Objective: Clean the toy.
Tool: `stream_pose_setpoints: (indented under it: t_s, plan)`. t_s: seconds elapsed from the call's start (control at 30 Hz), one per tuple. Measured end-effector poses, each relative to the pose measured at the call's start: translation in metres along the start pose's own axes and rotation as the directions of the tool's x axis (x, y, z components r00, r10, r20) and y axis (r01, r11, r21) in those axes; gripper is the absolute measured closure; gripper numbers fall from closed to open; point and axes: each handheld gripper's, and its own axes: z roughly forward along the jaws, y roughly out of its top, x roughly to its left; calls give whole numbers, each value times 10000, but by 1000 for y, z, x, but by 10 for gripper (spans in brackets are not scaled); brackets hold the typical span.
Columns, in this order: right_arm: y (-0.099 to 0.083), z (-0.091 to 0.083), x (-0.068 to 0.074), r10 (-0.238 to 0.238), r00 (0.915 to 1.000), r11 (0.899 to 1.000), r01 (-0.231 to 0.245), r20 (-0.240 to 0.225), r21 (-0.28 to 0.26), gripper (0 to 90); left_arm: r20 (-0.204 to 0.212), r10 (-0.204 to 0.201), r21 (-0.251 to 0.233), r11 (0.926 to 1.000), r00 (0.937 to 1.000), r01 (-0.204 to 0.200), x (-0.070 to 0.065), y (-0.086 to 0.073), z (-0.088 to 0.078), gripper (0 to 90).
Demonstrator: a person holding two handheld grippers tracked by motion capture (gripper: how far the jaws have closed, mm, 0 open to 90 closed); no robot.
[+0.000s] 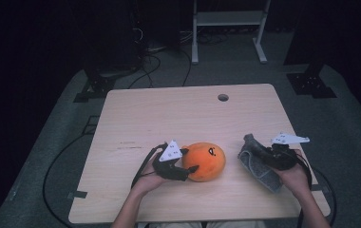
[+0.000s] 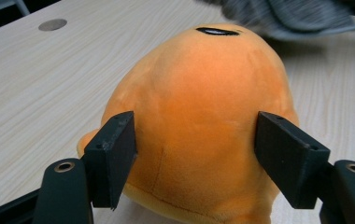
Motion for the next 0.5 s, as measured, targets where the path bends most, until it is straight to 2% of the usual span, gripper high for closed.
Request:
stream_pose_setpoints:
  t_s: [0.03, 0.07, 0.1, 0.13, 0.17, 0.2, 0.23, 0.27, 0.33, 0.37, 0.4, 0.5]
  plan:
    - [4, -4, 6, -162, 9987, 9995, 149, -489, -271, 737, 0, 0, 0, 10000, 10000, 0, 0, 0, 0, 303]
    - [4, -4, 6, -162, 9987, 9995, 149, -489, -271, 737, -36, -45, -60, 10000, 10000, 45, 0, 0, 1, 303]
    - [8, -6, 13, -448, 9958, 9980, 410, -799, -479, 736, -27, -46, -89, 9999, 10000, 46, 0, 1, 2, 306]
    - [11, -8, 22, -735, 9911, 9960, 672, -1110, -593, 735, -41, -59, -152, 9999, 10000, 58, -1, 1, 4, 310]
    - [18, -7, 40, -1302, 9775, 9897, 1182, -1661, -803, 733, -43, -13, -190, 9998, 10000, 12, -2, 1, 5, 315]
    - [18, -7, 40, -1302, 9775, 9897, 1182, -1661, -803, 733, -47, 16, -191, 9998, 10000, -17, -2, 2, 6, 315]
    - [20, -6, 46, -1538, 9721, 9866, 1410, -1774, -827, 732, -65, 38, -216, 9998, 10000, -40, -4, 3, 8, 316]
    - [22, -3, 57, -1896, 9629, 9807, 1760, -1921, -857, 731, -81, 51, -248, 9997, 10000, -53, -4, 3, 9, 318]
    - [25, 5, 72, -2248, 9484, 9738, 2106, -2237, -858, 722, -73, 126, -267, 9996, 9999, -128, -6, 5, 11, 322]
    - [27, 13, 83, -2609, 9398, 9651, 2490, -2206, -808, 680, -63, 174, -267, 9995, 9998, -176, -7, 5, 12, 334]
    - [27, 13, 83, -2609, 9398, 9651, 2490, -2206, -808, 680, -72, 211, -240, 9995, 9998, -212, -8, 5, 12, 334]
    - [26, 26, 93, -2909, 9393, 9565, 2810, -1820, -782, 619, -82, 255, -56, 9997, 9996, -255, -8, 5, 13, 336]
